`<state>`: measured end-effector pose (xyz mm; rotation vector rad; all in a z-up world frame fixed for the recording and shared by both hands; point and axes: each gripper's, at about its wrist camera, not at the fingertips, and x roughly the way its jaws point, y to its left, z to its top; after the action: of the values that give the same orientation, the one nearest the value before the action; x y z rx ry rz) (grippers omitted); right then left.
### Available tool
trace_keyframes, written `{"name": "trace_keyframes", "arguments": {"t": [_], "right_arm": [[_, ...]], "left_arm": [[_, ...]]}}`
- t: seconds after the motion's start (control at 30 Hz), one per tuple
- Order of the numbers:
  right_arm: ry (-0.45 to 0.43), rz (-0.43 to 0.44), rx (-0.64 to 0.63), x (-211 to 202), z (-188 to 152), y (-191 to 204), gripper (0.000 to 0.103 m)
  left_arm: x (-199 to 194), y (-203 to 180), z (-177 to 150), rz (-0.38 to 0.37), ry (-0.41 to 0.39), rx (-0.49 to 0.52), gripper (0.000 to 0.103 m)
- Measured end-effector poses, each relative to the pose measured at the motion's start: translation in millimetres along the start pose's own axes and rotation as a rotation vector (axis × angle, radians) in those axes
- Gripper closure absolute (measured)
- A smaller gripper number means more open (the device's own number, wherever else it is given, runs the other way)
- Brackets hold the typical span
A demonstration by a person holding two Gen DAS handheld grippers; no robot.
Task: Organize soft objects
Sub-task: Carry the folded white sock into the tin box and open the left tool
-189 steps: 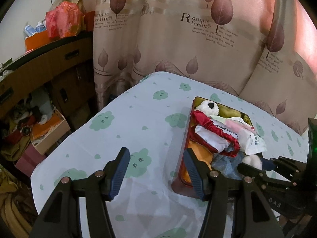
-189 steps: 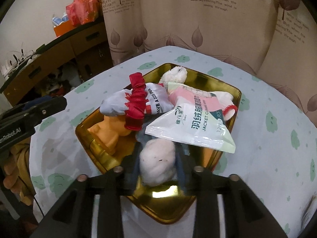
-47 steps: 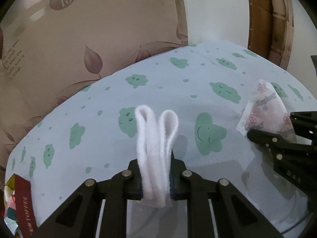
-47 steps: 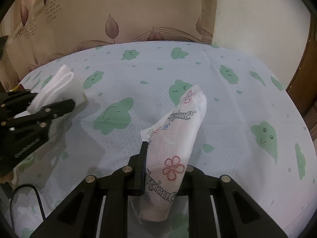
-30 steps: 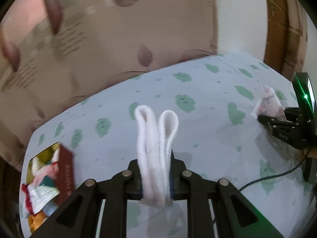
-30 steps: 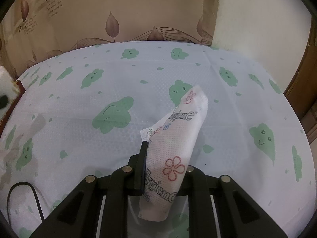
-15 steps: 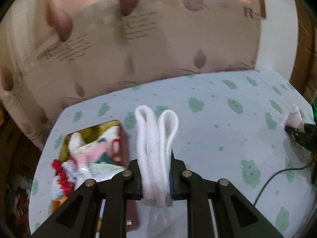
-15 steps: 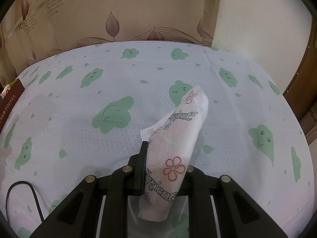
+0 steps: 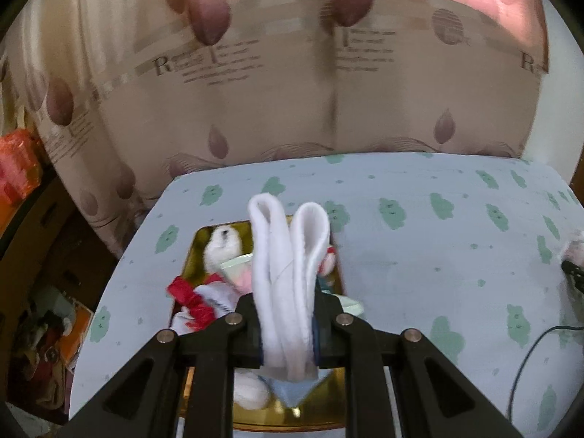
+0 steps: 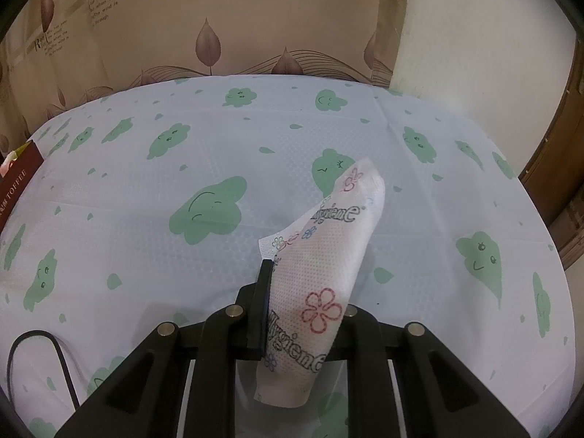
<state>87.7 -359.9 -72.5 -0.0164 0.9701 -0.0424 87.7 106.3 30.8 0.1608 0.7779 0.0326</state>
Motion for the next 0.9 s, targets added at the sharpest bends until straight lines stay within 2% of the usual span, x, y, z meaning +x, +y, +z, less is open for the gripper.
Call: {"name": "trace_keyframes", "arguments": {"t": [0.2,0.43,0.73,0.8,0.87,0.9], "right_arm": [[0.0,-0.004,-0.004,0,0,0,0.087],[0.0,-0.007,-0.007,0,0,-1,0.087],[-0.001,-0.021,-0.017,0,0,2,0.086],[-0.001,-0.023,-0.019,-1,0,3,0.086],[-0.001,-0.02,-0.016,-1,0,3,0.086],[0.0,-0.019,-0.015,-1,0,3,0.086]], "left_arm": [[16,29,-5,0.02,0.026,-0.052,0.086],[38,51,-6,0.033,0.039,-0.063,0.086],[65,61,-7,0.03,0.067,-0.053,0.083],[68,63,-7,0.02,0.071,-0.06,0.079],[71,64,-8,0.007,0.078,-0.064,0.064],[72,65,-8,0.003,0.082,-0.064,0.06]]}}
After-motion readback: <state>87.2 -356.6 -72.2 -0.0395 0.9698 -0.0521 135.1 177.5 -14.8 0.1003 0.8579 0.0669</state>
